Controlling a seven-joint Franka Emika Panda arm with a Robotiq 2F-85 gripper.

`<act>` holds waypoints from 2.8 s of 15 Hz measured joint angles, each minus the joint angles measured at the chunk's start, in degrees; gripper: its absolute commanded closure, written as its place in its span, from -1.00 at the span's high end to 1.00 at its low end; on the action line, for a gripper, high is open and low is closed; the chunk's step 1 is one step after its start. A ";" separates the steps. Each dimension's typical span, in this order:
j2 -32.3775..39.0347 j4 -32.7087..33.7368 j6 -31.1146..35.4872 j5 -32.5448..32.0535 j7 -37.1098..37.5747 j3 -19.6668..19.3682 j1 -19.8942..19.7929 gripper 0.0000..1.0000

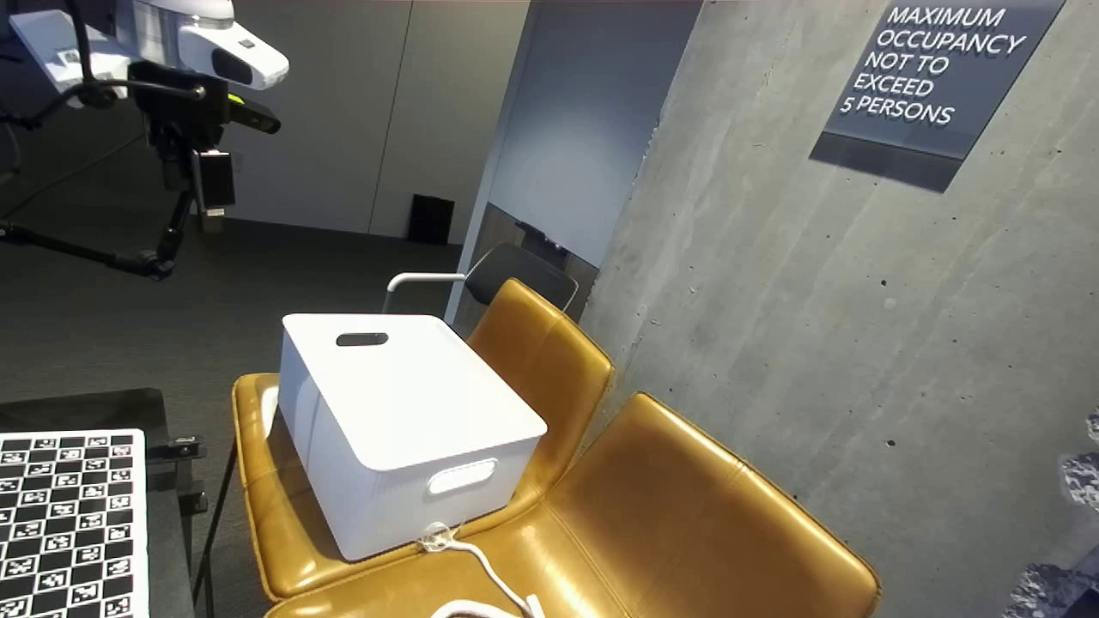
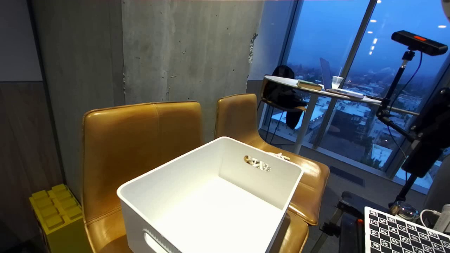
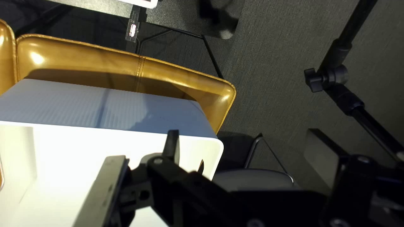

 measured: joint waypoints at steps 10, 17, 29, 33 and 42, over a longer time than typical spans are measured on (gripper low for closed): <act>3.22 -2.25 7.76 -3.33 -3.63 -3.58 -4.96 1.00; 7.46 -3.01 14.17 -11.67 -9.19 -12.51 -15.64 1.00; 35.93 15.81 18.51 6.92 -38.40 -29.34 -20.05 1.00; 47.51 24.28 18.11 12.76 -41.65 -28.33 -20.19 1.00; 65.50 37.06 18.28 4.94 -33.70 -14.93 -31.12 1.00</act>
